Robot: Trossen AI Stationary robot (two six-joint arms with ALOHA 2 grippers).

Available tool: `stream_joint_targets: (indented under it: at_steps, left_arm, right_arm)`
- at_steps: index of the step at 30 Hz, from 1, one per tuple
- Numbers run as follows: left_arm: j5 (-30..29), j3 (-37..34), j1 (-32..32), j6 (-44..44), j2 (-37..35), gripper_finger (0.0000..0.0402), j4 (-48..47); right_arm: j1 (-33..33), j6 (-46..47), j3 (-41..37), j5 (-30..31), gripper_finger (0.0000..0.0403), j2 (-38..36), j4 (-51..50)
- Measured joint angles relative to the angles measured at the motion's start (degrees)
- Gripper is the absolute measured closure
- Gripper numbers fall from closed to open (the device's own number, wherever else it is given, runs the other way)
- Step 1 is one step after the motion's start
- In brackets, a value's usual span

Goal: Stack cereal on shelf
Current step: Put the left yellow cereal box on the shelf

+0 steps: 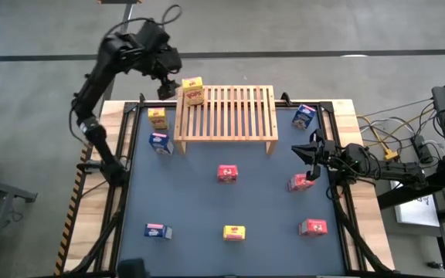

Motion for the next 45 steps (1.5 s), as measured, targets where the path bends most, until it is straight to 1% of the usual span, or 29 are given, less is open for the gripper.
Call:
stream_joint_targets:
  at_steps: [2,4,5,8,12,16,19,21,24,27,29,32,34,37,39,42,45]
  left_arm:
    - [5.2,-0.7,0.0,-0.6,-2.5,0.0128,0.5]
    - [8.8,-2.0,-0.1,-0.9,-5.1,0.0134,1.6]
    - [9.8,-3.1,-0.3,-1.0,-6.5,0.0138,2.8]
    - [10.3,-8.8,-0.9,-1.0,-11.3,0.0149,8.4]
    - [10.4,-21.1,-0.7,-1.4,-18.5,0.0158,19.0]
    - [11.2,-36.7,0.0,-1.9,-25.5,0.016,31.9]
    - [11.5,-49.0,0.3,-2.1,-29.4,0.016,43.4]
    - [11.5,-55.9,0.9,-1.7,-31.2,0.016,49.9]
    - [11.5,-64.7,2.9,-1.7,-34.1,0.016,59.5]
    - [11.5,-71.2,5.6,-2.3,-36.8,0.016,67.1]
    - [11.9,-74.3,7.3,-2.9,-38.5,0.016,70.5]
    - [15.5,-78.1,10.0,-4.1,-40.1,0.016,75.5]
    - [20.3,-80.2,12.1,-5.6,-40.1,0.016,78.0]
    - [29.8,-82.4,16.5,-9.4,-38.9,0.016,82.2]
    - [35.1,-83.2,19.2,-11.6,-37.5,0.016,84.5]
    - [39.0,-83.6,21.7,-12.8,-35.2,0.016,85.0]
    - [43.4,-83.6,22.6,-12.9,-32.6,0.016,85.1]
  right_arm:
    - [0.0,0.0,0.0,0.0,0.038,0.0,0.0]
    - [0.0,0.0,0.0,0.0,0.038,0.0,0.0]
    - [0.0,0.0,0.0,0.0,0.038,0.0,0.0]
    - [0.0,0.0,0.0,0.0,0.038,0.0,0.0]
    - [0.0,0.0,0.0,0.0,0.038,0.0,0.0]
    - [0.0,0.0,0.0,0.0,0.038,0.0,0.1]
    - [0.0,0.0,0.0,0.0,0.038,0.0,0.2]
    - [0.0,0.0,0.0,0.0,0.038,0.0,0.4]
    - [0.0,0.0,0.0,0.0,0.038,0.0,0.9]
    - [0.0,0.0,0.0,0.0,0.038,0.0,1.7]
    - [0.0,0.0,0.0,0.0,0.038,0.0,1.7]
    - [0.0,0.0,0.0,0.0,0.038,0.0,1.7]
    - [0.0,0.1,0.0,0.0,0.038,0.0,1.7]
    - [0.0,0.2,0.0,0.0,0.038,0.0,1.7]
    - [0.0,0.2,0.0,0.0,0.038,0.0,1.7]
    - [0.0,0.2,0.0,0.0,0.038,0.0,1.7]
    - [0.0,0.2,0.0,0.0,0.038,0.0,1.7]
